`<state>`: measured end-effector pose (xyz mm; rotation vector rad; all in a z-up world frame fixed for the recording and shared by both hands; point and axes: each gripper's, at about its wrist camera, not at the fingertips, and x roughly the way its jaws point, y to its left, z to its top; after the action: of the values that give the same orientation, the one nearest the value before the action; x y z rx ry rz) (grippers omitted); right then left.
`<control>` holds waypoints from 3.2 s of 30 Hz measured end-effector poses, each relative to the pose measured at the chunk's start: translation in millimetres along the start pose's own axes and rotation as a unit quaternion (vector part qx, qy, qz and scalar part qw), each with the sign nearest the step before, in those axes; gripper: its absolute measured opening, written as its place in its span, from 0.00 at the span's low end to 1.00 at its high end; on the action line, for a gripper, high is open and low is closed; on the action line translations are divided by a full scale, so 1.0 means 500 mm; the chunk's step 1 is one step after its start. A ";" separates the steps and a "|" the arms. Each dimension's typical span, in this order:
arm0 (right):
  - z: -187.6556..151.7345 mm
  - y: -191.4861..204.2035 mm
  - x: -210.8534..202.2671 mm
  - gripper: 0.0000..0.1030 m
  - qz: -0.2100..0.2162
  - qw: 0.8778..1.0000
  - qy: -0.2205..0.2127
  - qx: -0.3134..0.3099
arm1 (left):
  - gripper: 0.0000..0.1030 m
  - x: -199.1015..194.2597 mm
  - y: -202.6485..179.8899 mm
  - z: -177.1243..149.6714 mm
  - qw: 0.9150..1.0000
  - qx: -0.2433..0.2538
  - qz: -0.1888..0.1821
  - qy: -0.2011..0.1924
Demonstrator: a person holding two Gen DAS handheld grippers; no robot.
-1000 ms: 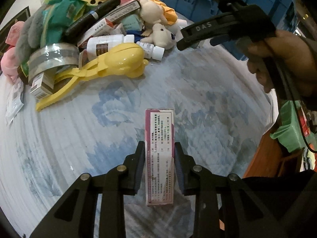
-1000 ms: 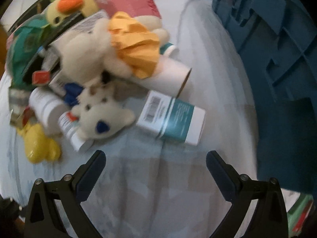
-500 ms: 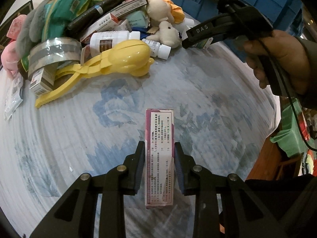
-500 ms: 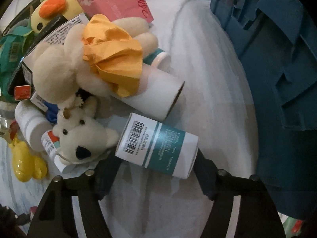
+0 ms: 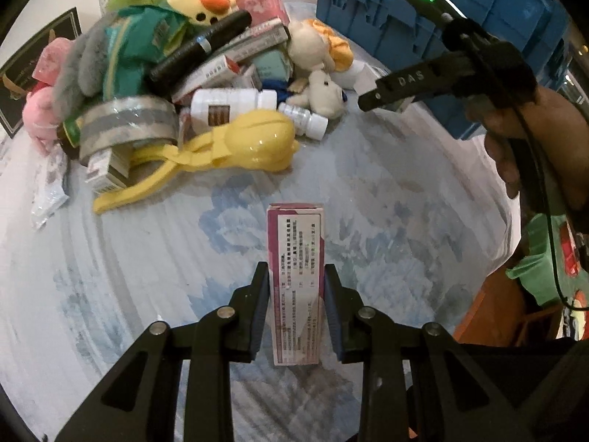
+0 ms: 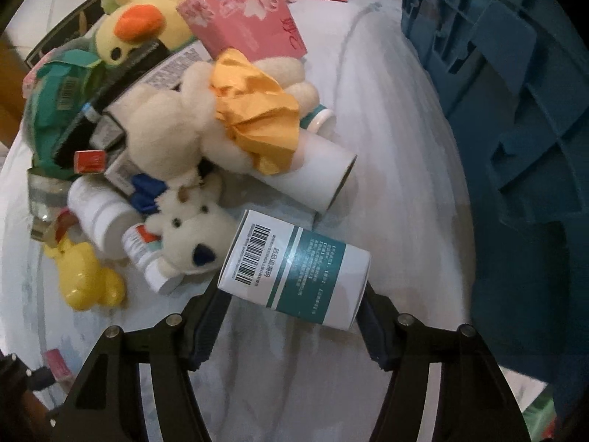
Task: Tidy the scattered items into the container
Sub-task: 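Grasp the pink medicine box with the left tool while the right tool grasps the white-teal box, then carry the pink box and white-teal box over the blue crate with both tools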
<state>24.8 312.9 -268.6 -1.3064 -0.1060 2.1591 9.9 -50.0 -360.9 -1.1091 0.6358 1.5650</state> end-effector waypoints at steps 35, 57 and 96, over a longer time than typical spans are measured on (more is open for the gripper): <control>0.029 0.107 -0.347 0.63 0.089 0.986 -0.123 -0.070 | 0.27 -0.312 0.008 0.129 0.983 -0.032 0.128 -0.126; 0.024 0.040 -0.621 0.63 0.140 0.957 -0.234 -0.095 | 0.27 -0.512 -0.093 0.288 0.960 -0.035 0.185 -0.210; 0.027 -0.475 -0.754 0.63 0.075 0.953 -0.286 0.071 | 0.27 -0.384 -0.530 0.716 0.956 0.136 0.077 -0.248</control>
<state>246.0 308.2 118.4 -0.5946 -0.0824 2.5646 144.1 243.3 1.3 -0.4409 0.5777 1.7415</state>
